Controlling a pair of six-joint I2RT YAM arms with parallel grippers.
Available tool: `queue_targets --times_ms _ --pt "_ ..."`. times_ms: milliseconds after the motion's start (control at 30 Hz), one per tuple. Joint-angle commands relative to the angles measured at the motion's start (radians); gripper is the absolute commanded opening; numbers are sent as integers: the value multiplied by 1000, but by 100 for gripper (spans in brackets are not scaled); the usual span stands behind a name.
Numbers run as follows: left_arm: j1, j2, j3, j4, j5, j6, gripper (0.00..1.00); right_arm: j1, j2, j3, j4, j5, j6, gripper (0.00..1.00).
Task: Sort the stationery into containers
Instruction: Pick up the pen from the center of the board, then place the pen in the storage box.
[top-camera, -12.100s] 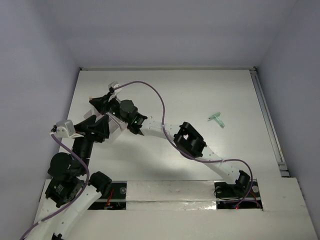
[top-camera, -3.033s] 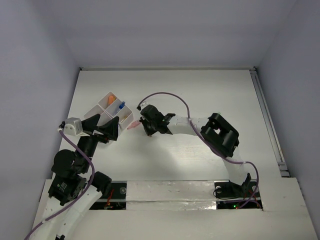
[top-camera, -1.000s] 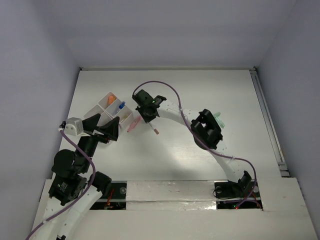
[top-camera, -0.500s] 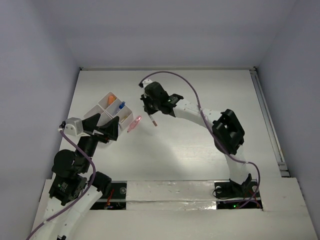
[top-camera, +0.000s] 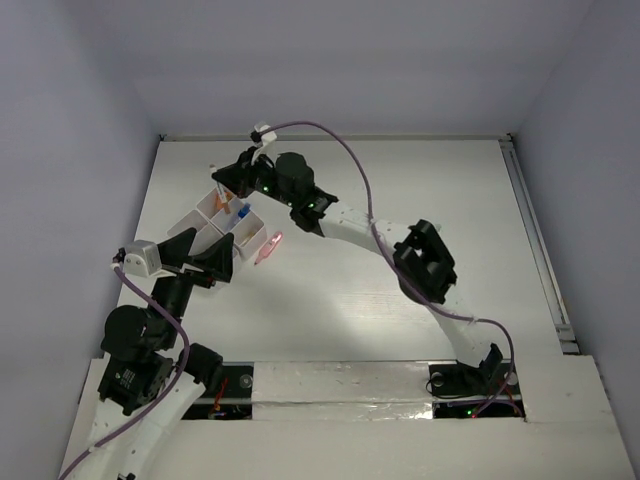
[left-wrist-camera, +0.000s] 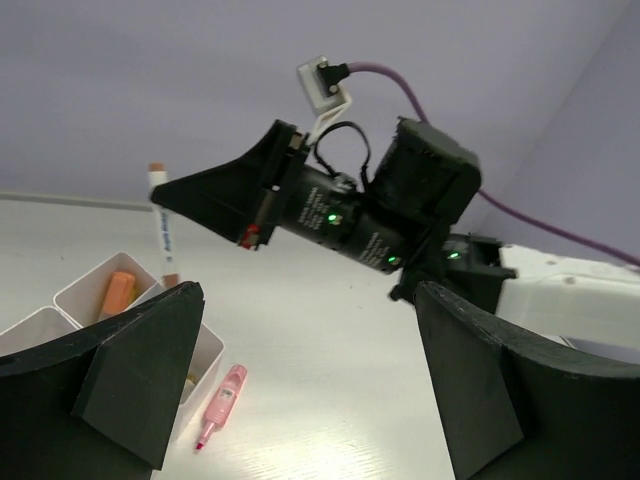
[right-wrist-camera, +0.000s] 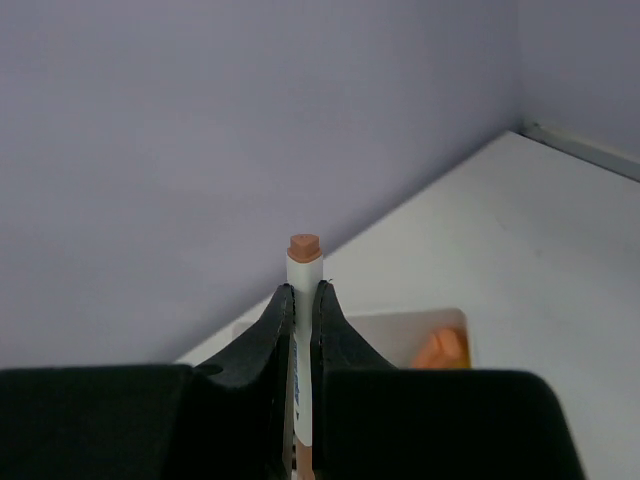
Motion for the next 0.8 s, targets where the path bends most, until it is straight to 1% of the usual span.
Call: queue_targets --times_ms 0,67,167,200,267,467,767 --pt "10 4 -5 56 -5 11 84 24 120 154 216 -2 62 0" --pt "10 9 -4 56 1 13 86 24 171 262 228 14 77 0" --pt "21 16 -1 56 14 13 93 33 263 359 240 28 115 0" --pt "21 20 -1 56 17 11 95 33 286 423 236 30 118 0" --pt "21 20 1 56 26 11 98 52 343 479 228 27 103 0" --pt "30 17 1 56 23 10 99 84 385 510 217 39 43 0" --pt "39 26 1 59 30 8 99 93 465 591 199 61 36 0"
